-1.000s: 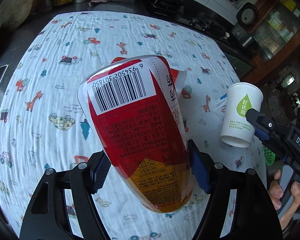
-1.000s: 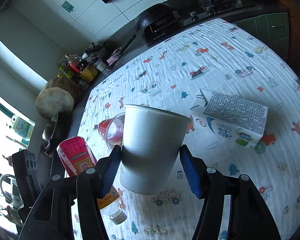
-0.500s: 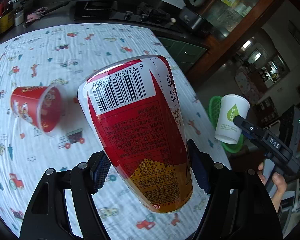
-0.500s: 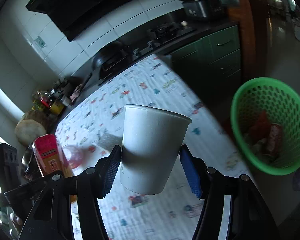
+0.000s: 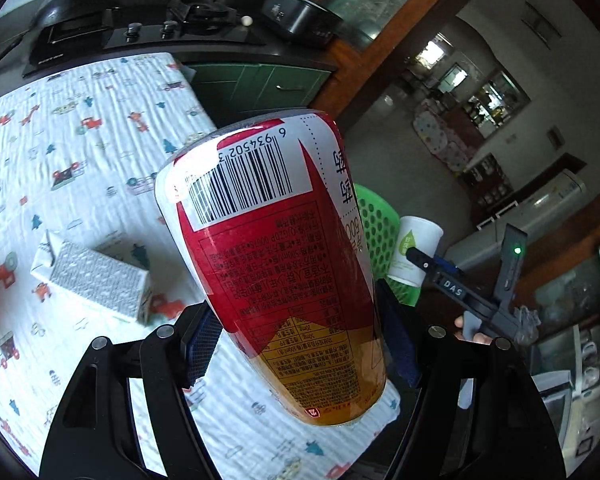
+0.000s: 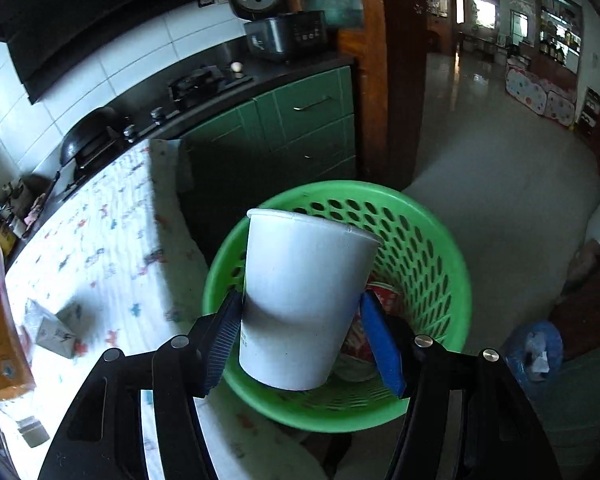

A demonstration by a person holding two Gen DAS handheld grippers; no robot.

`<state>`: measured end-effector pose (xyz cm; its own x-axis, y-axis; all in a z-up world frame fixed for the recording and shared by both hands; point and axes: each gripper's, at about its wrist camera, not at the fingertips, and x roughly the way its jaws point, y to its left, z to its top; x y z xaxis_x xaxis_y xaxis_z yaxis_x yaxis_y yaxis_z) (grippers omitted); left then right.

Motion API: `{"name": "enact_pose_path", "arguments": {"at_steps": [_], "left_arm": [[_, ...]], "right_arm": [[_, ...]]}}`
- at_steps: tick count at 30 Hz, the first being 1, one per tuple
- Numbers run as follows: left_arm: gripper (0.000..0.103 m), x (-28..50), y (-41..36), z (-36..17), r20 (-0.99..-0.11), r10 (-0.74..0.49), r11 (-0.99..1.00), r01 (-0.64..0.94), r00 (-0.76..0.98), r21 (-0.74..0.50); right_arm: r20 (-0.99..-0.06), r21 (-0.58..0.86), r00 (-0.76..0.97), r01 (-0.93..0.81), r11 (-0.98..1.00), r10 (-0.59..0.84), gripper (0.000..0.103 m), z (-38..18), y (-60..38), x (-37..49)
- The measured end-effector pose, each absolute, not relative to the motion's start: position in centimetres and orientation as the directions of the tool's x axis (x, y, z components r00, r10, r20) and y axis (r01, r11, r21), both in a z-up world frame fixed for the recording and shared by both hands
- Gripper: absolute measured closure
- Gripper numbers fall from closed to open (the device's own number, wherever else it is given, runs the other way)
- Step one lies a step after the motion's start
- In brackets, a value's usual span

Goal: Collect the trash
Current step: 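Carry the carton and white cup to the green basket and open both tools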

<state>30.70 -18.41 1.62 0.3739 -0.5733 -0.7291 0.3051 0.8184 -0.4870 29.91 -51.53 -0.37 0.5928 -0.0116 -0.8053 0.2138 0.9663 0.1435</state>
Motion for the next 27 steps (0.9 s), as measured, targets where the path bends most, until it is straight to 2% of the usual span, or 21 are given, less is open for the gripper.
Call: {"name": "enact_pose_path", "arguments": {"at_steps": [4,6,20,27], "left_arm": [[0.032,32.1,-22.5,1.5,-0.728,-0.595,0.800,0.337,0.340,-0.496],[0.032,32.8,-24.6,1.4,-0.733,-0.597,0.796,0.359,0.327,-0.488],[0.032,37.2,-35.7,-3.1,-0.781,-0.587,0.777,0.417,0.213,-0.471],[0.031,39.2,-39.1,-6.8,-0.782,-0.611,0.764,0.354,0.126,-0.540]], "right_arm": [[-0.810,0.113,0.584,0.235,0.965,-0.048,0.040,-1.9,-53.7,30.1],[-0.812,0.126,0.583,0.235,0.964,-0.036,0.035,-2.4,-54.4,29.9],[-0.748,0.195,0.663,0.211,0.958,0.006,0.032,-0.5,-56.6,25.8],[-0.723,0.190,0.691,0.211,0.959,-0.009,0.031,0.7,-56.9,24.4]]}}
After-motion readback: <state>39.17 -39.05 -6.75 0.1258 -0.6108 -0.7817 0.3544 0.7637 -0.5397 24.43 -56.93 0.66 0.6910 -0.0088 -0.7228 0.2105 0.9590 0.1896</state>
